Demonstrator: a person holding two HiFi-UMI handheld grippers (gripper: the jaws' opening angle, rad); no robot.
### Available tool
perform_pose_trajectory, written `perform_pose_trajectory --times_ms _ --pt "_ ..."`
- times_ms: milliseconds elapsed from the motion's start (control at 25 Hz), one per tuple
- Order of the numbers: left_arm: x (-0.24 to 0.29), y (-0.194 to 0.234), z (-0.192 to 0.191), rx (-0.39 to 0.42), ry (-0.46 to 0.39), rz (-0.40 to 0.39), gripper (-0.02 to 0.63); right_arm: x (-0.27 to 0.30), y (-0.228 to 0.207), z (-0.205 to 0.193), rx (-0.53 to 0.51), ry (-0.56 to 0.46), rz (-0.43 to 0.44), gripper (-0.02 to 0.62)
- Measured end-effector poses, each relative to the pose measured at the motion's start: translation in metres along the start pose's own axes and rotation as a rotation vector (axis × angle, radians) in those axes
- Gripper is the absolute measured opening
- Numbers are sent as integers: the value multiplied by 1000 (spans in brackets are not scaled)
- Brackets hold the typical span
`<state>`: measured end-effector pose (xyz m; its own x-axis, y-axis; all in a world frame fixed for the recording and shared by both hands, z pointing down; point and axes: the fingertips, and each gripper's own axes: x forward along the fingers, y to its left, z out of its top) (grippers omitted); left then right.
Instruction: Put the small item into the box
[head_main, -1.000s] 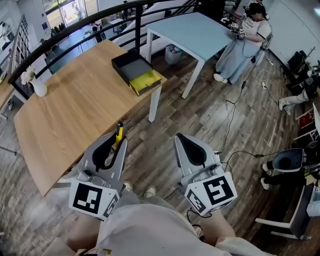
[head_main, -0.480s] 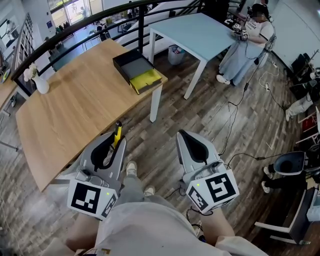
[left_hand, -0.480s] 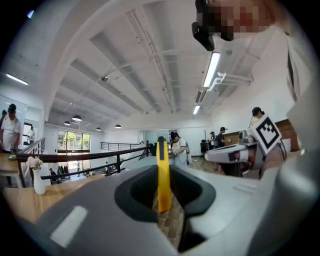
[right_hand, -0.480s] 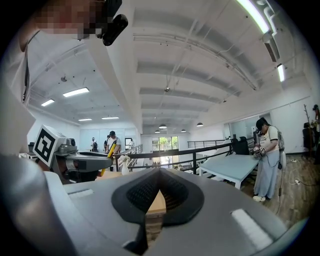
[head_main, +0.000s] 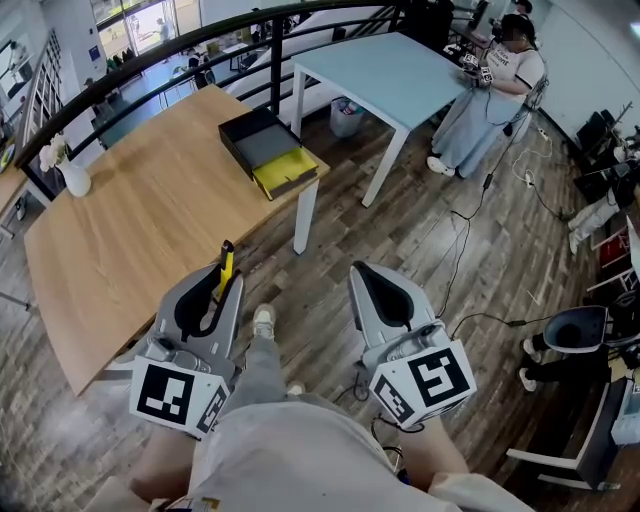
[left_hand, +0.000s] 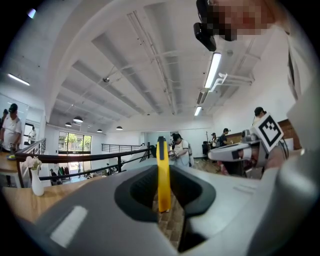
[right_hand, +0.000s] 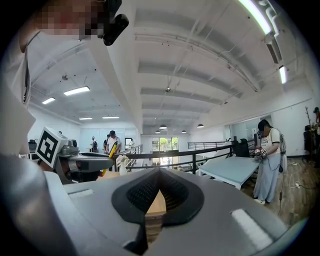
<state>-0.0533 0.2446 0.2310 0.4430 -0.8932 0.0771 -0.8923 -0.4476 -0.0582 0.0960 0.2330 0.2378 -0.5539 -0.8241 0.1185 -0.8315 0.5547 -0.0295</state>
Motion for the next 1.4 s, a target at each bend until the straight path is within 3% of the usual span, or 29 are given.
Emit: perform_pose_trajectory --times_ms 480,1400 --pt "60 47 -18 -27 36 -10 64 66 -26 3 11 17 -7 -2" --pt "225 165 -37 -54 96 -105 63 253 -91 8 31 80 -37 -1"
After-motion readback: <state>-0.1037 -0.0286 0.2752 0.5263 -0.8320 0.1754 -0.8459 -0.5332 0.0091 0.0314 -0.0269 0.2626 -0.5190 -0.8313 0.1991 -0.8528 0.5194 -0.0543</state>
